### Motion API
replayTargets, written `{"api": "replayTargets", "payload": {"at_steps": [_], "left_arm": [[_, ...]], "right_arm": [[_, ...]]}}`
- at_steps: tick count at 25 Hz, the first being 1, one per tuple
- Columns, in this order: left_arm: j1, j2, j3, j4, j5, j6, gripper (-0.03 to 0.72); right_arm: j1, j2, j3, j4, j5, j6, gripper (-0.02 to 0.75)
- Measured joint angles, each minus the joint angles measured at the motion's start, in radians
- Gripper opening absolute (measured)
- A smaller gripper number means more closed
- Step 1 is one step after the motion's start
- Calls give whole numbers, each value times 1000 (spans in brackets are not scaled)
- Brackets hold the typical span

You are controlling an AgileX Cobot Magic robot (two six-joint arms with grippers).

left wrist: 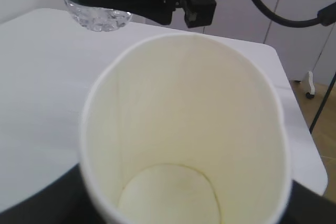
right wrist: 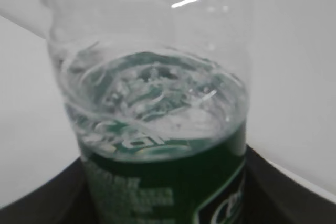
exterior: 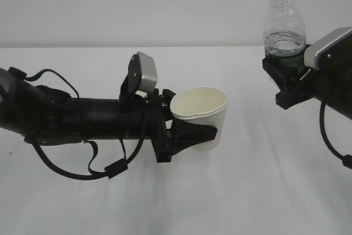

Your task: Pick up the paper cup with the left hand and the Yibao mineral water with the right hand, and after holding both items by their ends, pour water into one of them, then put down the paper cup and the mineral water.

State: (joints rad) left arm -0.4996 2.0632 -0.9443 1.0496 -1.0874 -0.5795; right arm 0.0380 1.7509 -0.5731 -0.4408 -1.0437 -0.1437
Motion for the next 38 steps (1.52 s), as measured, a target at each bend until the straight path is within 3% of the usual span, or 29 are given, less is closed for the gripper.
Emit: {"api": "replayTargets", "payload": {"at_steps": [10,16,38], "left_arm": [[0,0,0,0,0,0,452],[0,0,0,0,0,0,451],[0,0,0,0,-2,-16,450]], "right_arm": [[0,-3,0,-14,58,43,463],[0,-34,0,69,76,44,463],[0,-188,0,120,227,81,463]]}}
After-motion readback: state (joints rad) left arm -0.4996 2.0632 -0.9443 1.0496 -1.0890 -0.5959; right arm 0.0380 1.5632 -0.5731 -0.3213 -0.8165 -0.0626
